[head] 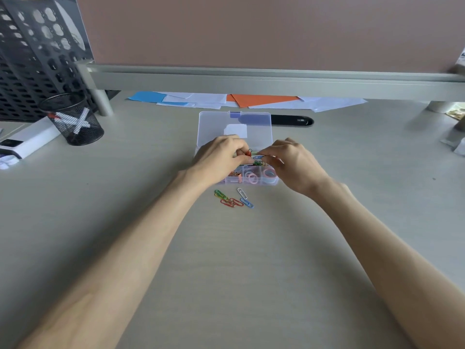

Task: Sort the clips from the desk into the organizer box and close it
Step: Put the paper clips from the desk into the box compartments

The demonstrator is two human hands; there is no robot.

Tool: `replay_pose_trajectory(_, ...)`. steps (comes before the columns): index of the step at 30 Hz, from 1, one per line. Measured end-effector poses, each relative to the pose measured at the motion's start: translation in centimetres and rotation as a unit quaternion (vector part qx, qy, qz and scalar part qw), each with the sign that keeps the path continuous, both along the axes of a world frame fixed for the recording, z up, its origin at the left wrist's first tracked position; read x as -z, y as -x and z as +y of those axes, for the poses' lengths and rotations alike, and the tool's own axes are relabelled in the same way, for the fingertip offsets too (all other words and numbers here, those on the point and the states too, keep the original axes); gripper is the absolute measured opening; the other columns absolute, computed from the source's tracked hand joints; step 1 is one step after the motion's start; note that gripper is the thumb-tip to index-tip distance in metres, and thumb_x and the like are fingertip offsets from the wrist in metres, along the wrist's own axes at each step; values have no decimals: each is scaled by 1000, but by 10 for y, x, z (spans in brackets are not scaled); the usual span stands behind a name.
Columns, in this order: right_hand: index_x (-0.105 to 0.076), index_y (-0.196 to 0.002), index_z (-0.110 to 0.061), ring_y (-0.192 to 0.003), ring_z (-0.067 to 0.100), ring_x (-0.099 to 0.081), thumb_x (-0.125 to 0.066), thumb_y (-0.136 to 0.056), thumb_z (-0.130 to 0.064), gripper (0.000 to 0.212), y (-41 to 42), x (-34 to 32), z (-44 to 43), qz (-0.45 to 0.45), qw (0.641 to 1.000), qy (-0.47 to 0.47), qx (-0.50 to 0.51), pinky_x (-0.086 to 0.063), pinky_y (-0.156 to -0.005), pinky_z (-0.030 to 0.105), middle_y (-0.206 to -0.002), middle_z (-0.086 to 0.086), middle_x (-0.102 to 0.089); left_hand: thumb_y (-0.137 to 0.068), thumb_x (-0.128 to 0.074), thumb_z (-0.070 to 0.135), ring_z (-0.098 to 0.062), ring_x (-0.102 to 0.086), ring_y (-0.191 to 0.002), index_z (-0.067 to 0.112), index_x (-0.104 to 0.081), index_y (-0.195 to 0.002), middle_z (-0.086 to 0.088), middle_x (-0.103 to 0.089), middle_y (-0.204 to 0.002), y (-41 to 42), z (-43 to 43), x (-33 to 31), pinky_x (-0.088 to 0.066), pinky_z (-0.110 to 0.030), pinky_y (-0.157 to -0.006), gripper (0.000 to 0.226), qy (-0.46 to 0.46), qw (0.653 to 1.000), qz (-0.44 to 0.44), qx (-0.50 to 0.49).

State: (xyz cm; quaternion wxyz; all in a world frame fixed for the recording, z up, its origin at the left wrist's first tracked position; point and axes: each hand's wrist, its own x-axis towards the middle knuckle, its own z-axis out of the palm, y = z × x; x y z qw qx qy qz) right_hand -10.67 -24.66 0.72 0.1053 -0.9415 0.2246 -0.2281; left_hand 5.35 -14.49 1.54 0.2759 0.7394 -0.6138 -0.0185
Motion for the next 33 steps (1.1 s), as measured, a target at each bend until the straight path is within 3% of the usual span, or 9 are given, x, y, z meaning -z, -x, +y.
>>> replay_pose_trajectory(4, -71, -106, -17, -88, 31, -50, -54, -93, -16, 22, 2, -2, -1, 2, 1000, -13, -1, -47, -74, 39, -98, 8, -69, -83, -67, 36, 0, -47, -66, 22, -69, -91, 9, -62, -89, -3, 3, 0, -33, -24, -57, 16, -3, 1000, 25, 8)
replay_pose_trajectory(9, -71, -103, -17, -91, 30, -54, -56, -91, -14, 19, 4, -4, -2, -7, 1000, -11, 7, -49, -75, 42, -98, 8, -69, -87, -64, 30, 4, -46, -66, 24, -69, -88, 12, -59, -85, -6, 8, 1, -34, -24, -58, 9, 24, 1000, 10, 0)
replay_pose_trajectory(12, -72, -101, -17, -89, 31, -56, -54, -90, -6, 23, 3, -3, -1, -16, 1000, 7, -8, -50, -73, 43, -99, 8, -69, -91, -59, 22, -7, -48, -83, 24, -70, -93, 8, -60, -90, -9, 10, 4, -46, -33, -72, 12, 27, 999, -9, 20)
replay_pose_trajectory(16, -72, -103, -19, -91, 30, -52, -52, -83, 7, 39, 3, 0, 2, 13, 999, 16, -35, -41, -66, 33, -102, 5, -67, -95, -51, 12, -14, -48, -101, 24, -71, -105, 5, -61, -97, -11, 10, 8, -47, -37, -82, 26, 6, 998, -36, 50)
replay_pose_trajectory(19, -73, -104, -18, -93, 30, -51, -51, -81, 8, 41, 4, 0, 2, 29, 999, 25, -27, -33, -67, 30, -106, 3, -68, -93, -43, 5, -10, -43, -97, 24, -71, -104, 7, -61, -102, -12, 11, 8, -47, -38, -85, 35, -14, 998, -53, 42)
replay_pose_trajectory(25, -72, -100, -15, -90, 30, -54, -47, -80, 11, 41, 3, 0, -3, -26, 999, 29, 1, -50, -69, 40, -101, 6, -70, -89, -42, 2, -6, -37, -87, 21, -69, -99, 7, -64, -100, -10, 16, 5, -47, -36, -75, 34, 24, 998, -60, 20)
replay_pose_trajectory(33, -73, -94, -16, -93, 32, -54, -41, -81, 5, 40, 7, -1, 1, 22, 999, 39, -1, -39, -68, 33, -105, 5, -67, -90, -42, 1, -6, -37, -86, 23, -71, -100, 10, -67, -103, -11, 19, 6, -44, -30, -75, 39, 7, 997, -82, -1)
